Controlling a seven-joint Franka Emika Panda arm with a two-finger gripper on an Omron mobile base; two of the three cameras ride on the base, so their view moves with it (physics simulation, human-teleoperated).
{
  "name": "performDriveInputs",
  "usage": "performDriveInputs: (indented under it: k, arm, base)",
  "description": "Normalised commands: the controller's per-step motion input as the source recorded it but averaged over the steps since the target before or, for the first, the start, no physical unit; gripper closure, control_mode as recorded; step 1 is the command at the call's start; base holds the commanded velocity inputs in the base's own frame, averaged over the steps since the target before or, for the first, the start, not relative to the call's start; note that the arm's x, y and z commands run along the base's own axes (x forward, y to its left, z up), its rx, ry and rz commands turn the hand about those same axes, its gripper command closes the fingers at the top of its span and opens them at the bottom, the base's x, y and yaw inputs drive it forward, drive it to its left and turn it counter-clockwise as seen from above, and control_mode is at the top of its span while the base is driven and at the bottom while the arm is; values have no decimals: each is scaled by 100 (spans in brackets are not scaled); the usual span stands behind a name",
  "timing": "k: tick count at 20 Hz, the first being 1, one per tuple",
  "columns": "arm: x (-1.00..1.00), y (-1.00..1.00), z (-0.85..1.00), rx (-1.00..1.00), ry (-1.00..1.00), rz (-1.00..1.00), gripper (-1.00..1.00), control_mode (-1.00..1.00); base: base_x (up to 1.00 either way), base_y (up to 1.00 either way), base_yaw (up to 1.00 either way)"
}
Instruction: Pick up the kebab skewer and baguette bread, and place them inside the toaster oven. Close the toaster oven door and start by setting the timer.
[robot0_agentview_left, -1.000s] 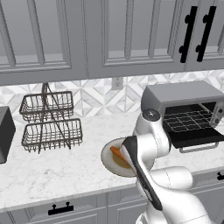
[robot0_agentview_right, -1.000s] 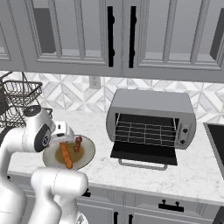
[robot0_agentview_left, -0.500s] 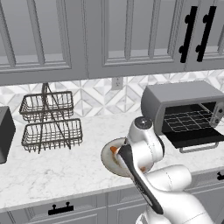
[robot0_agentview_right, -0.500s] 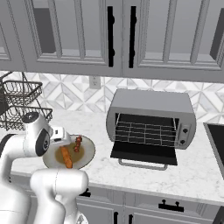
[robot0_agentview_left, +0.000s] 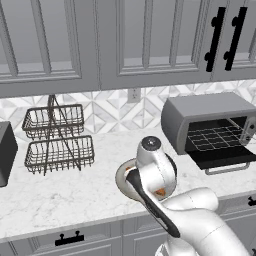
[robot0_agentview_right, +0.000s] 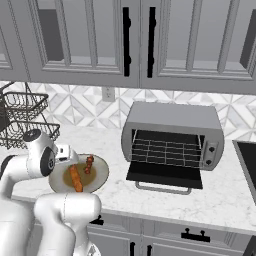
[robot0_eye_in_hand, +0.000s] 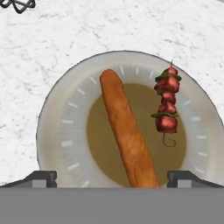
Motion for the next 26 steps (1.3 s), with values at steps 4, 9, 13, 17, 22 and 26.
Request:
performDriveInputs:
  k: [4,9,13,17,22,26]
  arm:
    - [32,-14,-29,2,7,2,-100,-100]
    - [19,-6,-52,0,5,4,-100,-100]
    - [17,-1,-60,0,0,4,-100,-100]
    - [26,-9,-46,0,0,1,-100,-100]
    - [4,-17,-39,0,0,0,-100,-100]
    - [3,-5,-44,0,0,0,-100,-100]
  base:
    - [0,0,0]
    - [0,0,0]
    - [0,0,0]
    - [0,0,0]
    - [0,0,0]
    - [0,0,0]
